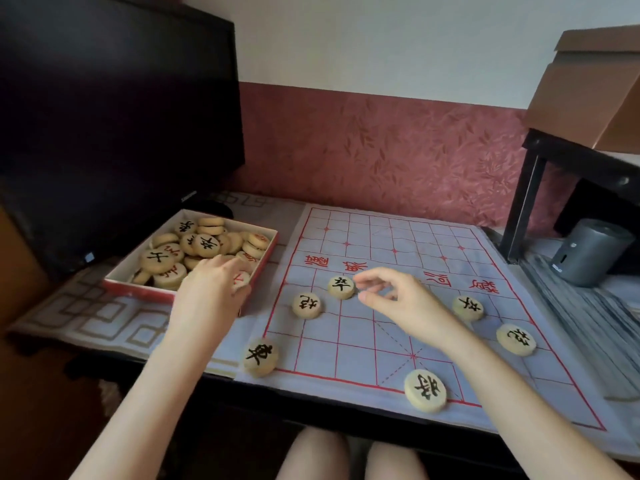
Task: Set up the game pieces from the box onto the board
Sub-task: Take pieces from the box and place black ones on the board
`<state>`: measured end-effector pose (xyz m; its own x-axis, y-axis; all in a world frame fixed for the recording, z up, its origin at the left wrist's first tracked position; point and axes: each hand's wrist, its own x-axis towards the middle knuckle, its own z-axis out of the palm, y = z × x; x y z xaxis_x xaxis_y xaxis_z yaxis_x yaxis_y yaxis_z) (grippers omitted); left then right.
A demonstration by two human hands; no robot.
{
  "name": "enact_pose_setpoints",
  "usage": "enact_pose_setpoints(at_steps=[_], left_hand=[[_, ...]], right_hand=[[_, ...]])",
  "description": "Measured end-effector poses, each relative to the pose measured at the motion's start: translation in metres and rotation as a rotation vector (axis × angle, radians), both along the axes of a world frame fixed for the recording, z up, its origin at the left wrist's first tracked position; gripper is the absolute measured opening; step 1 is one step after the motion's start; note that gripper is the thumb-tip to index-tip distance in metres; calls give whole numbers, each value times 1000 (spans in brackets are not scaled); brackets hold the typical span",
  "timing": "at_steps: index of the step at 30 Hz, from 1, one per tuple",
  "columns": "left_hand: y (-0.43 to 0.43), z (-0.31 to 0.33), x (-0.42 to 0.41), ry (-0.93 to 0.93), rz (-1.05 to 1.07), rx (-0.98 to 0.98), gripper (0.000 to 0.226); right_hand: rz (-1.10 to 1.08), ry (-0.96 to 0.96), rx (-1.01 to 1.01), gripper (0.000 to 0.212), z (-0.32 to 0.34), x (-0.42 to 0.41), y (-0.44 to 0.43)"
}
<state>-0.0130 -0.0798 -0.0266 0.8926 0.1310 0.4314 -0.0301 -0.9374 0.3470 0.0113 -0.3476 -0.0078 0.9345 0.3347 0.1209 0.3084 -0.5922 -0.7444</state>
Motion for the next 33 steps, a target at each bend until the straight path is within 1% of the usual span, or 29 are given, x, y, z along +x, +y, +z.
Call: enact_pose_setpoints(at_steps=[3, 7, 10, 13, 15, 18, 22, 26, 28, 31, 33], left_hand=[[36, 3, 11, 113, 149, 26, 37], [56, -1, 19, 232, 184, 12, 43], [57, -4, 19, 219, 159, -83, 42], [57, -4, 19, 203, 138, -151, 35], [60, -4, 18, 135, 131, -229, 33], [63, 0, 12, -27, 110, -362, 32], [65, 9, 1, -120, 67, -569, 40], [68, 6, -1, -111, 26, -648, 27], [72, 4, -2, -68, 29, -730, 33], [78, 1, -3, -60, 67, -665, 53], [80, 0, -2, -63, 89, -617, 60]], right_hand=[[65, 9, 15, 24, 1, 18, 40], [143, 6, 10, 23, -1, 34, 83], [161, 8, 12, 24, -2, 39, 101], [165, 7, 20, 25, -5, 42, 115], [169, -5, 26, 25, -6, 47, 125], [182, -13, 28, 28, -5, 57, 144], [213, -16, -17, 39, -3, 75, 178], [218, -30, -76, 57, -10, 90, 209], [223, -74, -84, 58, -12, 96, 222], [209, -166, -110, 54, -15, 104, 236], [199, -215, -184, 54, -18, 109, 244]])
